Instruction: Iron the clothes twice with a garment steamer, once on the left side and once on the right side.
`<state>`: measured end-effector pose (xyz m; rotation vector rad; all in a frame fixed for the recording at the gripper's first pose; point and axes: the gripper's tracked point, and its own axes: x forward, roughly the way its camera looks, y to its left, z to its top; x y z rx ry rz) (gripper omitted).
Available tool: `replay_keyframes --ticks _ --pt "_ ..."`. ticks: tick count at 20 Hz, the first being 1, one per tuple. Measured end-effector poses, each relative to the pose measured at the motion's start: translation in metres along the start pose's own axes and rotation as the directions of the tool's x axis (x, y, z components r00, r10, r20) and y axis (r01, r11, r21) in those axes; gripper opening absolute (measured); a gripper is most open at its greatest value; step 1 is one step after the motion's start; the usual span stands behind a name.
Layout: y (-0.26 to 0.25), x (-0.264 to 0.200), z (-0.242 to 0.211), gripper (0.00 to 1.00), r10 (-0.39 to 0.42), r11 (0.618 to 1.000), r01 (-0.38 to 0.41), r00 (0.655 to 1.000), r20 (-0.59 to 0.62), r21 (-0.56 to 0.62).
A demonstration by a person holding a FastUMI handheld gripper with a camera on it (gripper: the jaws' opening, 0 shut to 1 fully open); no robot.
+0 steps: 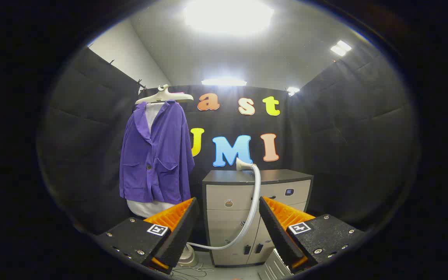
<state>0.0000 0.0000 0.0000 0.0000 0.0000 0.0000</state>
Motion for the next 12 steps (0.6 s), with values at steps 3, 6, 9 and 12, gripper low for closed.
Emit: replay_keyframes --ticks 3,6,9,12 --pt "0.0010 0.0004 0.0023 0.96 0.002 1.000 -0.002 1.000 0.009 -0.011" --pt "0.0008 0.0015 0.0013 0.96 -0.003 1.000 0.003 1.000 0.007 -0.006" --pt "0.0003 0.0021 -0.0026 0.96 -0.009 1.000 0.009 1.000 -0.003 -0.002" --pt "0.0035 0.0015 -0.0009 0.96 -0.007 1.000 0.007 1.000 -0.005 0.008"
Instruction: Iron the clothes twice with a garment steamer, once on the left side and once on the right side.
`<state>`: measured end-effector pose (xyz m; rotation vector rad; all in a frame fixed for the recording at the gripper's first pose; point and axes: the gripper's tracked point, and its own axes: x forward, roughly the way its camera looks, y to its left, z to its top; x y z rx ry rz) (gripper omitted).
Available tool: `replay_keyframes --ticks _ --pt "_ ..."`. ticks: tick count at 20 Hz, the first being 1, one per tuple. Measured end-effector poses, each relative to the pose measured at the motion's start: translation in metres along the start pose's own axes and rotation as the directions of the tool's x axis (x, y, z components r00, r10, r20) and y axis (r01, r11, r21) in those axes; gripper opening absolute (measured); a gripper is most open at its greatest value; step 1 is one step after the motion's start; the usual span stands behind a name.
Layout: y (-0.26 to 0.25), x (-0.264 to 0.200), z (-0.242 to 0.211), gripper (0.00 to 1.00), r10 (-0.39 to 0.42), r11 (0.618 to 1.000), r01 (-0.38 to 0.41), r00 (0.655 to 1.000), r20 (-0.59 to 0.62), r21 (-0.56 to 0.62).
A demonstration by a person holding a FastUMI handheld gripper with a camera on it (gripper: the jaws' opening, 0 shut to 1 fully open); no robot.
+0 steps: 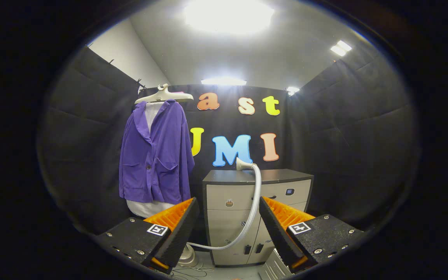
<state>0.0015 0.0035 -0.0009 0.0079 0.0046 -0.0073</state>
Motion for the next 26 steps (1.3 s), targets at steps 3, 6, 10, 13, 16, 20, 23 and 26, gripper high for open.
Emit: replay_keyframes --ticks 3,6,10,13,16,20,23,26 --pt "0.004 0.001 0.002 0.96 0.005 1.000 -0.005 1.000 0.004 0.001" --pt "0.008 0.001 0.008 0.96 0.005 1.000 -0.005 1.000 0.014 -0.001" --pt "0.013 0.004 0.017 0.96 -0.001 1.000 0.001 1.000 0.025 0.001" --pt "0.017 0.008 0.027 0.96 -0.014 1.000 0.014 0.999 0.036 -0.003" --pt "0.025 0.013 0.043 0.96 -0.022 1.000 0.022 0.999 0.050 0.000" --pt "0.029 0.019 0.071 0.96 -0.044 0.999 0.045 0.996 0.081 -0.009" --pt "0.030 0.030 0.084 0.96 -0.032 0.999 0.035 0.996 0.079 -0.029" --pt "0.022 0.051 0.098 0.96 -0.027 0.999 0.030 0.997 0.071 -0.044"
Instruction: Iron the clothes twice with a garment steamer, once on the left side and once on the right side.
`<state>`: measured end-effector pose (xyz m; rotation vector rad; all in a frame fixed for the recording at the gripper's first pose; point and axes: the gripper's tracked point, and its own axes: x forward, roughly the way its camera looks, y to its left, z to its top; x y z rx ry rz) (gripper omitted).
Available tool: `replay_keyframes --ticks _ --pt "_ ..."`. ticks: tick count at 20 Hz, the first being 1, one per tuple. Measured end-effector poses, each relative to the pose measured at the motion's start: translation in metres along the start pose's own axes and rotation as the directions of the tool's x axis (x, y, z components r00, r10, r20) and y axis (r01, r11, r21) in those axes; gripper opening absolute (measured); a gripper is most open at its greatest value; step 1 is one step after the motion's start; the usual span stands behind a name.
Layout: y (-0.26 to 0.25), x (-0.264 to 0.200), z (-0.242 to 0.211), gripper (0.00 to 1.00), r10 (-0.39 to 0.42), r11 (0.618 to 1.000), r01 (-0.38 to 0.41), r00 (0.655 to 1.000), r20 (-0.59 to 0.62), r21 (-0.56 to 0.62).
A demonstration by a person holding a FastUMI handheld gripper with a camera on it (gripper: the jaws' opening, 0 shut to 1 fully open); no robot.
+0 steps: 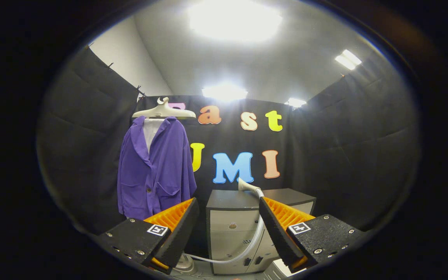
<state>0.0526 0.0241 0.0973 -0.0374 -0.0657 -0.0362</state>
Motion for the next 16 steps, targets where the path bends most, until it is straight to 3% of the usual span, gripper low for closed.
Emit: replay_keyframes --ticks 9,16 --pt "-0.038 0.115 0.052 0.96 0.089 0.992 -0.095 0.993 0.071 0.083" --pt "-0.097 0.209 0.063 0.96 0.099 0.990 -0.104 0.993 0.061 0.099"
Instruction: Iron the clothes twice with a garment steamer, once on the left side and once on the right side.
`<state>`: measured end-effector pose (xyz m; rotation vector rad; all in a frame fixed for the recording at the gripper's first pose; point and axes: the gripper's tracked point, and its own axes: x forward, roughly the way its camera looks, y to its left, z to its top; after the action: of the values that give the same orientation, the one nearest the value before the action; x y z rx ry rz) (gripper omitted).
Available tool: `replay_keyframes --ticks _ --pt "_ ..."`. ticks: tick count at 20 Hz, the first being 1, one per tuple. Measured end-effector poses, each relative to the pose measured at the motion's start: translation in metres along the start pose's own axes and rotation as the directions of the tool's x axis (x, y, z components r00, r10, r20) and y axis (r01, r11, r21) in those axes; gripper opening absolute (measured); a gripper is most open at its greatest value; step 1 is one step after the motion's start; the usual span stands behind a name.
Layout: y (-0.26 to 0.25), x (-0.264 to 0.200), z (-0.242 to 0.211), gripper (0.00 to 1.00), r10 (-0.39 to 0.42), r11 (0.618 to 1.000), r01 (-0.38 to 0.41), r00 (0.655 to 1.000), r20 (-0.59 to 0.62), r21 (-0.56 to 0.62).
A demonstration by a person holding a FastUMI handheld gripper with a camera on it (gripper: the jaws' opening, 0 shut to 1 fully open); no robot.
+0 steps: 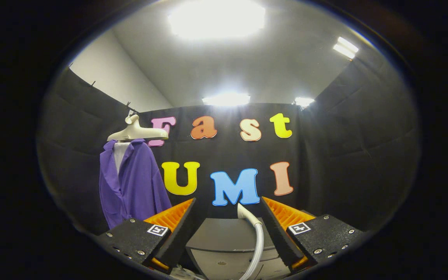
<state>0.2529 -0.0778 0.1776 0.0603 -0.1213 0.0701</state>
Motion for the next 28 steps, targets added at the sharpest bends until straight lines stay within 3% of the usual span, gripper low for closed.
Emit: replay_keyframes --ticks 4,9,15,21,28 --pt "-0.032 0.049 -0.008 0.95 0.003 1.000 -0.002 0.999 -0.045 0.028" --pt "-0.052 0.120 -0.026 0.95 0.046 0.988 -0.027 0.991 -0.123 0.149" --pt "-0.068 0.202 -0.072 0.95 0.059 0.972 -0.004 0.972 -0.228 0.234" --pt "-0.075 0.259 -0.144 0.95 0.116 0.970 -0.015 0.907 -0.405 0.244" --pt "-0.090 0.284 -0.217 0.95 0.179 0.938 0.040 0.796 -0.578 0.345"
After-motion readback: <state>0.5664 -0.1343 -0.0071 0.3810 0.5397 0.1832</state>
